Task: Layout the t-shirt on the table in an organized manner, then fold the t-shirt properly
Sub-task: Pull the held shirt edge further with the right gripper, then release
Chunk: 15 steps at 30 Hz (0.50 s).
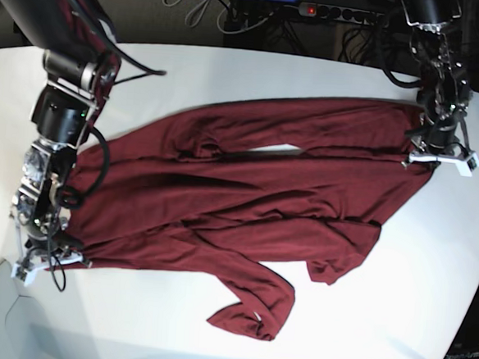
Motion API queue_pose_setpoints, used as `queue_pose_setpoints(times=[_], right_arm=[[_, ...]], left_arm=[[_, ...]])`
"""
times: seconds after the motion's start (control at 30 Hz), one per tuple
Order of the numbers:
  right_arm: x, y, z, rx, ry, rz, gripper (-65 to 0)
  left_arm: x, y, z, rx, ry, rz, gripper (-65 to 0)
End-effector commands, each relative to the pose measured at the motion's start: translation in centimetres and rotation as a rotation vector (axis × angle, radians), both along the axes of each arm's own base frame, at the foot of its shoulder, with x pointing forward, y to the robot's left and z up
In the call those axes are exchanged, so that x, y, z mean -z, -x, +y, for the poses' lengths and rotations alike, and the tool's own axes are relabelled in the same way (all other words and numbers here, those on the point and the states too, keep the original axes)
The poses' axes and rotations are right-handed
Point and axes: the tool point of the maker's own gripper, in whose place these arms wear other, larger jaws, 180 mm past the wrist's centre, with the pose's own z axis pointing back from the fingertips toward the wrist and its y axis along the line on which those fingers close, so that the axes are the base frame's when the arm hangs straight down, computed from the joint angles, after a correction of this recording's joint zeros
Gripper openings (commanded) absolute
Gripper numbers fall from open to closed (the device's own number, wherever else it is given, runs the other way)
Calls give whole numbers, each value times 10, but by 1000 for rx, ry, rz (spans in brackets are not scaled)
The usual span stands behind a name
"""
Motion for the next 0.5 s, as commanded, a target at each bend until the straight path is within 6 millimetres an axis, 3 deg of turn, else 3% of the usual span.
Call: queue_pose_setpoints(times=[0.0,0.1,0.2,0.27,0.33,0.47], right_arm=[[-28,-11,-16,21,37,-78,-650],[-13,-5,-19,23,33,-41,-650],[-14,-3,-25,26,46,-34,-650],[-14,-3,-26,26,49,-30,-610],[-11,-1,-26,24,43,-6,-547],[-6,6,-30,29,39,22,-458]], left_arm=[[-3,-2,1,5,0,5,-648],[-13,-8,-1,11,-6,-23,-645],[-30,-16,-4,31,-23,-67,-644],[-40,-20,-6,37,-33,-93,-634],[-47,-23,-6,41,-40,-111,-585],[-53,-24,-6,37,-44,-128,-416]])
